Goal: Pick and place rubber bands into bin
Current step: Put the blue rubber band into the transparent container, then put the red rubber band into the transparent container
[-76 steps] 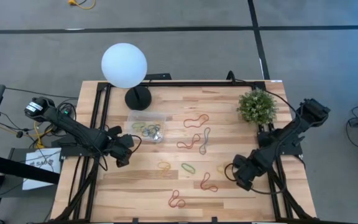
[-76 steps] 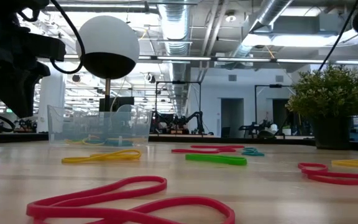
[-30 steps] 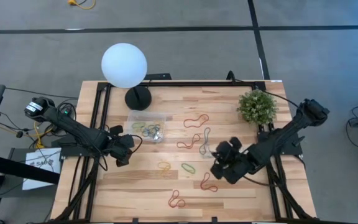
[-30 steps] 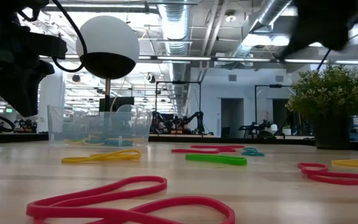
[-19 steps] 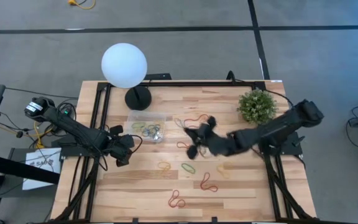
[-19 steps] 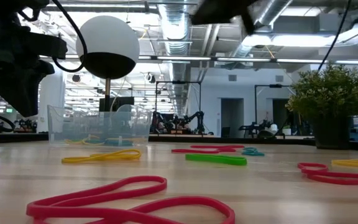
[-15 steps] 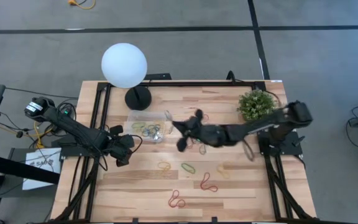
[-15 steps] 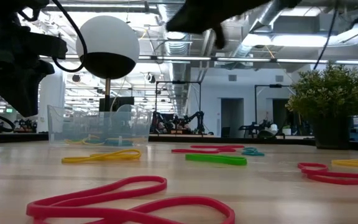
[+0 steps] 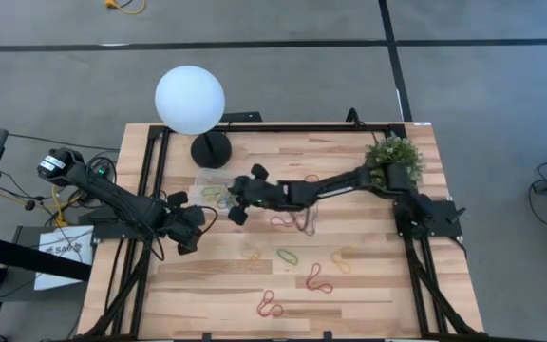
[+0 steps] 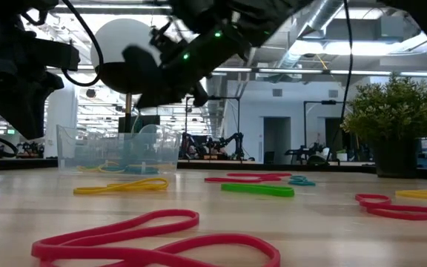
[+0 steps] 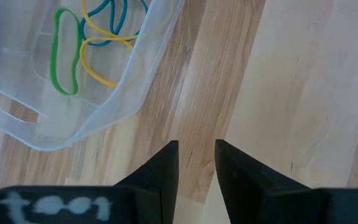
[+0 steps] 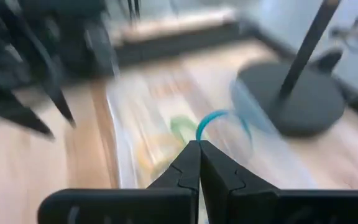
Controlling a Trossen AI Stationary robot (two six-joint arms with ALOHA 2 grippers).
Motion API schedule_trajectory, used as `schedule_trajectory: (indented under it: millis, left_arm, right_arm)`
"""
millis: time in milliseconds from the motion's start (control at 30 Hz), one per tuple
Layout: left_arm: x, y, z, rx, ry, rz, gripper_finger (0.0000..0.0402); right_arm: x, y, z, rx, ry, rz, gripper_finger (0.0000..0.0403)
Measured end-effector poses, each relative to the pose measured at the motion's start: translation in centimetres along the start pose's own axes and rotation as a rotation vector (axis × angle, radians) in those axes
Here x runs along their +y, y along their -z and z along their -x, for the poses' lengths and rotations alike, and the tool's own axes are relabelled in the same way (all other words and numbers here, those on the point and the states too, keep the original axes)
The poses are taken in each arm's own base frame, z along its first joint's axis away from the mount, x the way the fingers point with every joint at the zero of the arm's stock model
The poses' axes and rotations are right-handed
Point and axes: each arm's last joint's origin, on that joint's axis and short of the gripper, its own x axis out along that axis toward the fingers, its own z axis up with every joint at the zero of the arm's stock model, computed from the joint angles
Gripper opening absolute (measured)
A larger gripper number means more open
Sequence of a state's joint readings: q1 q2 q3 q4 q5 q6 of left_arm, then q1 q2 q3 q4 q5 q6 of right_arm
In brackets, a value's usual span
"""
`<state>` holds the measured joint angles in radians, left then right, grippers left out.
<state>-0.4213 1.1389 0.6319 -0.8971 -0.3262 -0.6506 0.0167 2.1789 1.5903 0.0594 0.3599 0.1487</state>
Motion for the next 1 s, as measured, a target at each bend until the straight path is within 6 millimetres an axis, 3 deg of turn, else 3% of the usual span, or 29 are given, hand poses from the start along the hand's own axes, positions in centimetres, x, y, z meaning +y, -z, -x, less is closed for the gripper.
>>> schedule_trajectory:
  millis: [133, 267, 600, 1000]
  left_arm:
    - [0.0, 0.0, 0.0, 0.004, 0.004, 0.016, 0.0095]
    - [0.0, 0.0, 0.0, 0.004, 0.004, 0.013, 0.0095]
    - [0.0, 0.0, 0.0, 0.004, 0.004, 0.021, 0.0095]
    - [0.0, 0.0, 0.0, 0.004, 0.005, 0.025, 0.0095]
  right_arm:
    - [0.2, -0.7, -0.9, 0.131, 0.026, 0.049, 0.0]
    - [0.7, -1.2, -1.1, 0.157, 0.02, 0.06, 0.0]
    - [0.2, -1.2, -0.7, 0.289, -0.012, 0.049, 0.0003]
    - [0.1, -0.9, -0.5, 0.328, -0.013, 0.087, 0.008]
